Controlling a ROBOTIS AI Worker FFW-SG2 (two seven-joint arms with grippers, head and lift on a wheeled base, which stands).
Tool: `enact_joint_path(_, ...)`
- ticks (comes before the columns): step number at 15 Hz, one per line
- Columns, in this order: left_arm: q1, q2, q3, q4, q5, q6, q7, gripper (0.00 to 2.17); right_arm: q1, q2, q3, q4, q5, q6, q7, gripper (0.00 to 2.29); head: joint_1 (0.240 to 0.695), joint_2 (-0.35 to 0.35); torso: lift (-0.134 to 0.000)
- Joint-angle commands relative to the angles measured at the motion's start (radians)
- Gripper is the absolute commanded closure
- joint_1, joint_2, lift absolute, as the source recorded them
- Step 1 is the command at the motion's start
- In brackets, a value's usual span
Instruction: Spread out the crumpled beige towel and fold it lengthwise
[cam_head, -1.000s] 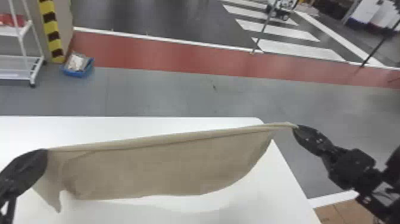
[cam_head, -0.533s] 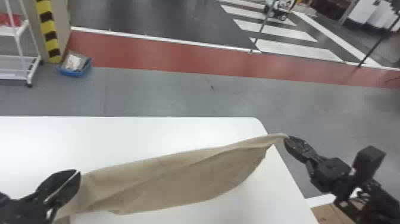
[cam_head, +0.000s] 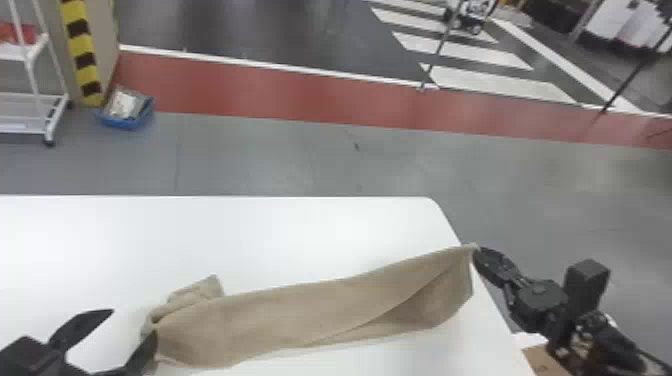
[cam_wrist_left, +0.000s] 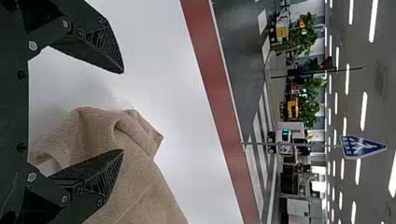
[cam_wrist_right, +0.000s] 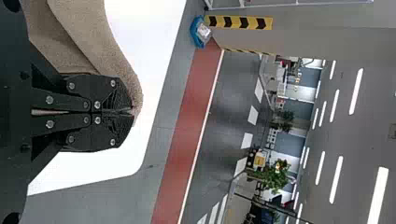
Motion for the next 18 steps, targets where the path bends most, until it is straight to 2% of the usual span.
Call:
enact_joint_path(1,0.030,0.010,0.012,0.003,0.002,-0.034,-0.002,0.05,-0.003,-0.024,0.027,0.064,0.020,-0.047,-0.024,1.45,0.695,-0.350,0.000)
enact_joint_path(4,0.050,0.026,0.012,-0.025,0.051,0.046,-0.017,0.05,-0.009,-0.024,0.040,0.077,0.034,-0.053,-0.034,1.45,0.695,-0.350,0.000)
enact_joint_path(8,0.023,0.013,0.003,0.003,0.101,0.061,0.005,0.05,-0.009,-0.015,0.066,0.077,0.044,-0.077,-0.050,1.45,0.695,-0.350,0.000)
enact_joint_path(12,0.003,0.004,-0.003,0.009,0.086,0.190,0.034,0.27,-0.007,-0.012,0.062,0.083,0.037,-0.126,-0.050,1.45,0.695,-0.350,0.000)
enact_joint_path(15,-0.004,0.003,-0.014,-0.003,0.083,0.303,0.026,0.33,-0.003,-0.018,0.048,0.100,0.034,-0.151,-0.051,1.45,0.695,-0.350,0.000)
enact_joint_path(18,0.021,0.010,-0.005,-0.042,0.101,0.322,0.020,0.33,-0.003,-0.022,0.045,0.109,0.032,-0.157,-0.051,1.45,0.695,-0.350,0.000)
